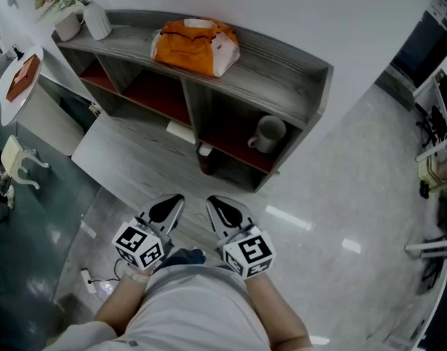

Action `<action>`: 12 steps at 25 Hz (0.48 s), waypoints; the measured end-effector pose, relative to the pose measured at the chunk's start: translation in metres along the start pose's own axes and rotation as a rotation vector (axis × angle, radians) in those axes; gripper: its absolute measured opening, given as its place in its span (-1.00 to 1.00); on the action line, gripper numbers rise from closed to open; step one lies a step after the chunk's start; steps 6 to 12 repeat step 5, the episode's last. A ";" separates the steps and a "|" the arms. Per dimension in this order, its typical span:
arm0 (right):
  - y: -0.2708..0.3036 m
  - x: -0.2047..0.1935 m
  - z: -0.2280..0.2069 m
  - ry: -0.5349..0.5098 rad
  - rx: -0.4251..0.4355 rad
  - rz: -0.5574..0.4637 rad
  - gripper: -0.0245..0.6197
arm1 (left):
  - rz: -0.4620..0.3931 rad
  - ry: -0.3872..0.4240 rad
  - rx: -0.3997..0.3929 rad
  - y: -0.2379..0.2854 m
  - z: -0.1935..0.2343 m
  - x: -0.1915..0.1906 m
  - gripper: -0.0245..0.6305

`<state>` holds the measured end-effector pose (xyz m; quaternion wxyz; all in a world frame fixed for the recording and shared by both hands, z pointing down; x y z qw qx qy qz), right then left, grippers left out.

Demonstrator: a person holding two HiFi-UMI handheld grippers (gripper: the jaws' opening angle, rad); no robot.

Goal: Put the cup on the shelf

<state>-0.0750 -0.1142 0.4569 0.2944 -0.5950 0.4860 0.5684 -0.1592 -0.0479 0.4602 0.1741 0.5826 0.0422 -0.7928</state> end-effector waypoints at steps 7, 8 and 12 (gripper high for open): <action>0.000 -0.001 -0.003 0.020 0.012 0.003 -0.85 | -0.001 0.008 -0.005 0.004 -0.002 0.001 -0.85; 0.000 -0.001 -0.003 0.020 0.012 0.003 -0.85 | -0.001 0.008 -0.005 0.004 -0.002 0.001 -0.85; 0.000 -0.001 -0.003 0.020 0.012 0.003 -0.85 | -0.001 0.008 -0.005 0.004 -0.002 0.001 -0.85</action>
Point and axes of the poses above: the fingertips, and each gripper's own axes: y forward along the fingers, z to its left, x out of its top, the point moved 3 cm from there along -y, backward along the fingers, and after that the axes turned 15 degrees about -x, right-handed, at the moved point
